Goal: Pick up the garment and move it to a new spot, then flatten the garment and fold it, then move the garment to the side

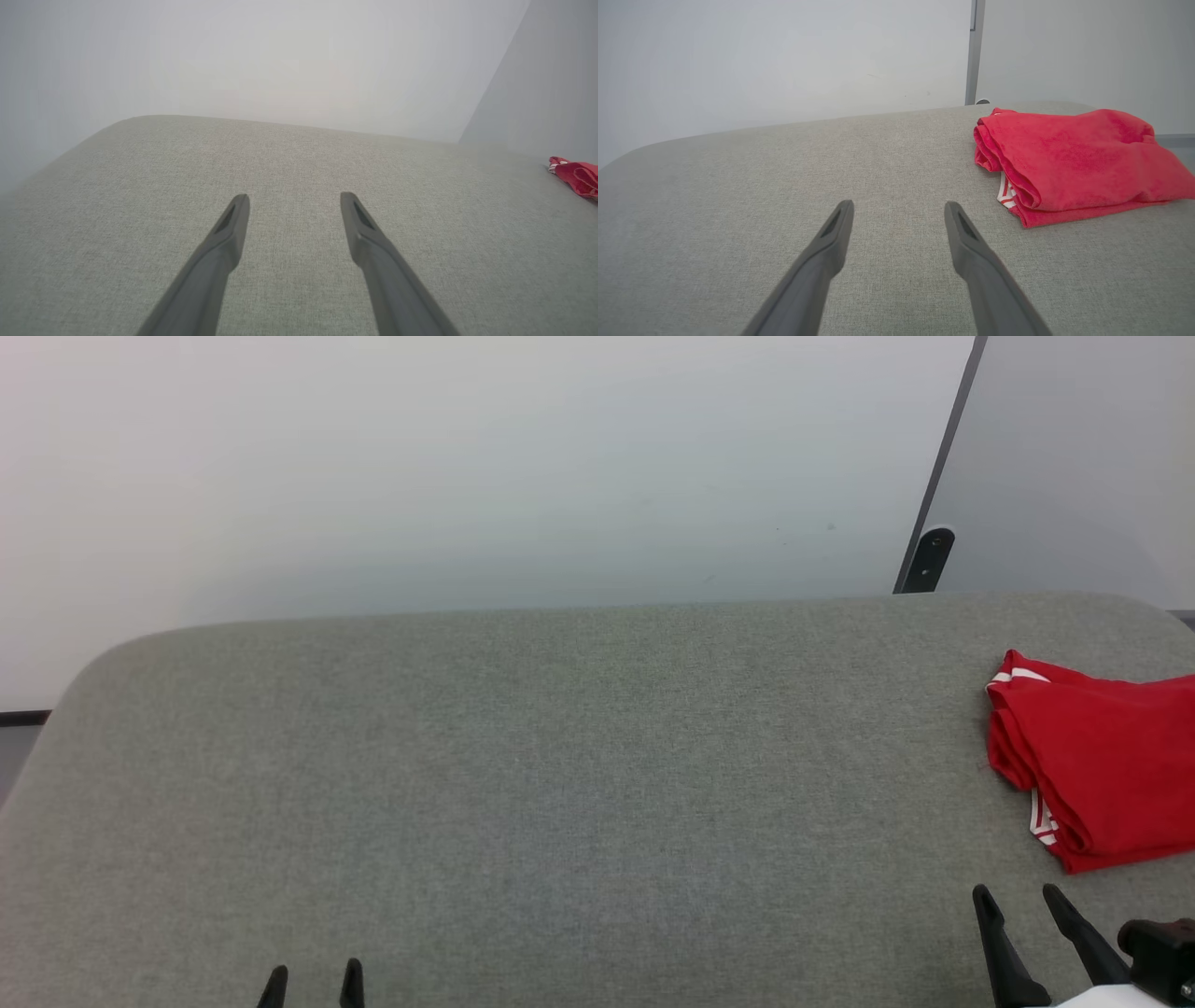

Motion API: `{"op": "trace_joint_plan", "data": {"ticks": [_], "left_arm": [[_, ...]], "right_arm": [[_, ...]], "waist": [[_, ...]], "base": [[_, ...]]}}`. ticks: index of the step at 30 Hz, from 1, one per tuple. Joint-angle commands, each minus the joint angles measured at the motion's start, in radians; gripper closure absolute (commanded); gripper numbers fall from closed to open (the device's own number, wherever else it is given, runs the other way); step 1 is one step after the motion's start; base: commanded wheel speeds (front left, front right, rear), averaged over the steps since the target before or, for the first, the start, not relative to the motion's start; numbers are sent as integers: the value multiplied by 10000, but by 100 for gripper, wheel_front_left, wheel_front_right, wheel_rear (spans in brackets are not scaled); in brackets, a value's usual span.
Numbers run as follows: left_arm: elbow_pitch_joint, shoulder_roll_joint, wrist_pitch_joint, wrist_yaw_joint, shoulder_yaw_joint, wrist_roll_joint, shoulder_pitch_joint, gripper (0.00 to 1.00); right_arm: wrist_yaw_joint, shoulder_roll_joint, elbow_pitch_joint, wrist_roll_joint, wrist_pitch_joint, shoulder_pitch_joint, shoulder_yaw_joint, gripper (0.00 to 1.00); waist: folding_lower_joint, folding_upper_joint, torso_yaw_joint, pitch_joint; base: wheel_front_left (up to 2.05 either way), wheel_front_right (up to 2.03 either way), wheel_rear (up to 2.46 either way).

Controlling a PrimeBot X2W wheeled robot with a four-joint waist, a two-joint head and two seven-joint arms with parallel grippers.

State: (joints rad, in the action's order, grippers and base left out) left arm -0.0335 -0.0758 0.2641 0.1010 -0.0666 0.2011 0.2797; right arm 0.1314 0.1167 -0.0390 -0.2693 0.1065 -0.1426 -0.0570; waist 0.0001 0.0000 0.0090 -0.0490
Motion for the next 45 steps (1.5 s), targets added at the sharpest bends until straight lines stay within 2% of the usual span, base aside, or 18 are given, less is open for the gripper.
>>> {"op": "trace_joint_plan", "data": {"ticks": [1, 10, 29, 30, 36, 45], "left_arm": [[43, 0, -6, -28, -29, -40, 125, 0], [120, 2, -6, -39, 11, -166, -44, 0], [208, 47, -6, -119, 13, -222, -157, 0], [189, 43, -1, -85, 25, -178, -88, 100], [-370, 149, -48, -81, 47, -42, -60, 100], [-592, 160, -521, -33, -32, 1703, -551, 100]], "right_arm": [[-17, -56, -138, 85, 58, -129, -35, 0], [-17, -172, -711, 180, 432, -358, -99, 0], [-17, -235, -774, 41, 498, -420, 31, 0], [0, -222, -726, 136, 518, -353, 17, 100], [0, -308, -108, 34, 538, -366, 23, 100], [-1, -351, 252, -1628, 487, 8, -63, 100]], "waist": [[-1, 0, -1, 6], [-1, 0, -52, 28], [-1, 0, -3, 72], [0, 0, -5, 71], [-1, 0, -5, 77], [-1, 0, -11, 109]], "base": [[0, 0, 0], [0, 0, 0], [0, 0, 0], [0, 0, 0], [0, 0, 0], [0, 0, 0]]}}
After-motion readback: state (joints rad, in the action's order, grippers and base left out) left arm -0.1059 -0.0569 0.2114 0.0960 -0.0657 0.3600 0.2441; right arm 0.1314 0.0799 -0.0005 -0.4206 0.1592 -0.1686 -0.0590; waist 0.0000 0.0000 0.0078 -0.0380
